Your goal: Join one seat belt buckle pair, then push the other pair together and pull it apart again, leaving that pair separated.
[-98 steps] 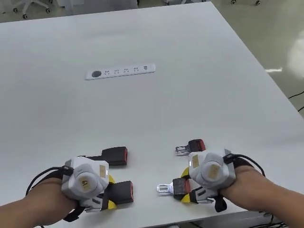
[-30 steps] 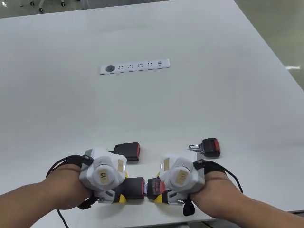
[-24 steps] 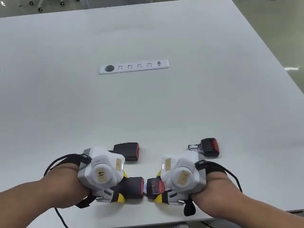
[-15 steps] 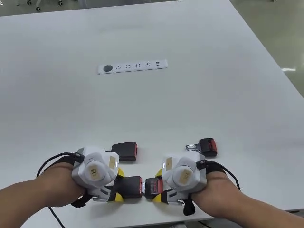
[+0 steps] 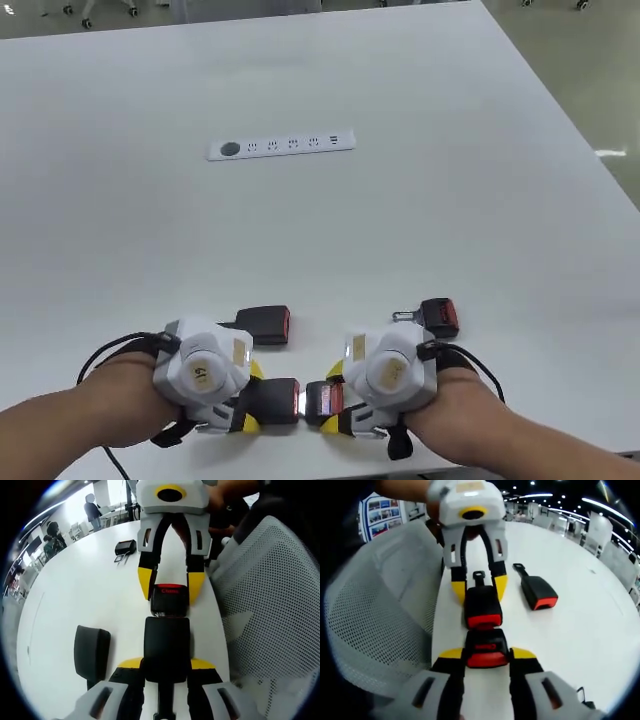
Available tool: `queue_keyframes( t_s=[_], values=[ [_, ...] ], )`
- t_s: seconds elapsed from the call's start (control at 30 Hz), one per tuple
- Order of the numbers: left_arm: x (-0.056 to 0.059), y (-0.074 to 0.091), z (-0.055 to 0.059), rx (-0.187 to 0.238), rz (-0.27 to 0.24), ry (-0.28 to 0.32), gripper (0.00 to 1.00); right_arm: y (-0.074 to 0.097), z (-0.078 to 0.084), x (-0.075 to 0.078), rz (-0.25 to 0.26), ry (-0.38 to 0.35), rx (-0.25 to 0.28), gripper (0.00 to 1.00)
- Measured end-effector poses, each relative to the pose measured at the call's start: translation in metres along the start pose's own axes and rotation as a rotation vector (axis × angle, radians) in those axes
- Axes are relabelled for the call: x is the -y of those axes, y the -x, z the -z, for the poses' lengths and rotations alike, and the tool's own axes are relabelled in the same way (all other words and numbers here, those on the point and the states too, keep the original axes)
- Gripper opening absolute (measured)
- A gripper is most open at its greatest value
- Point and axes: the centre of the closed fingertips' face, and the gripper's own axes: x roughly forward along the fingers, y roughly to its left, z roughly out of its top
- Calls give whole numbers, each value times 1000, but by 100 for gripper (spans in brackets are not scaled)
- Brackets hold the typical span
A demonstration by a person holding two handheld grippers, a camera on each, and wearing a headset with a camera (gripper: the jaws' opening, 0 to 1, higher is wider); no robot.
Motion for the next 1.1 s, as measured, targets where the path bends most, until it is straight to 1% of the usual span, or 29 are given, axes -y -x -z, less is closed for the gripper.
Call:
queue_keyframes(
  t_s=[0.2,0.3,0.43,0.5,0.53,0.63,0.7,0.77,0.83,0.87,0.9,0.97,1.1],
  values=[
    [0,0,0,-6,-1,-3,34,1,-1,1,-9,7,14,34],
    [0,0,0,4,1,9,34,1,-1,1,-5,18,18,34],
    [1,1,1,-7,-6,9,34,3,-2,1,-1,14,19,35],
    [3,5,2,-12,-4,4,35,8,-4,0,-3,5,24,35],
    [1,9,1,-8,-15,2,35,12,-6,1,1,7,34,35],
    [-3,22,-7,27,-42,12,35,20,-10,3,3,1,48,34],
    [-6,30,-11,40,-56,12,38,28,-13,5,10,-3,63,34],
    [-12,37,-11,46,-75,12,39,34,-14,7,6,-2,70,34],
    [-23,42,-8,57,-104,27,40,39,-9,13,15,7,64,35],
    [-27,43,-7,62,-111,42,40,41,-7,16,20,4,61,34],
    [-33,44,-4,66,-118,60,40,44,-4,21,32,-1,61,34],
    [-42,46,-2,64,-133,65,40,51,0,30,49,-2,55,34],
    [-58,47,-3,67,-155,70,41,61,10,44,71,-6,43,34]
  ],
)
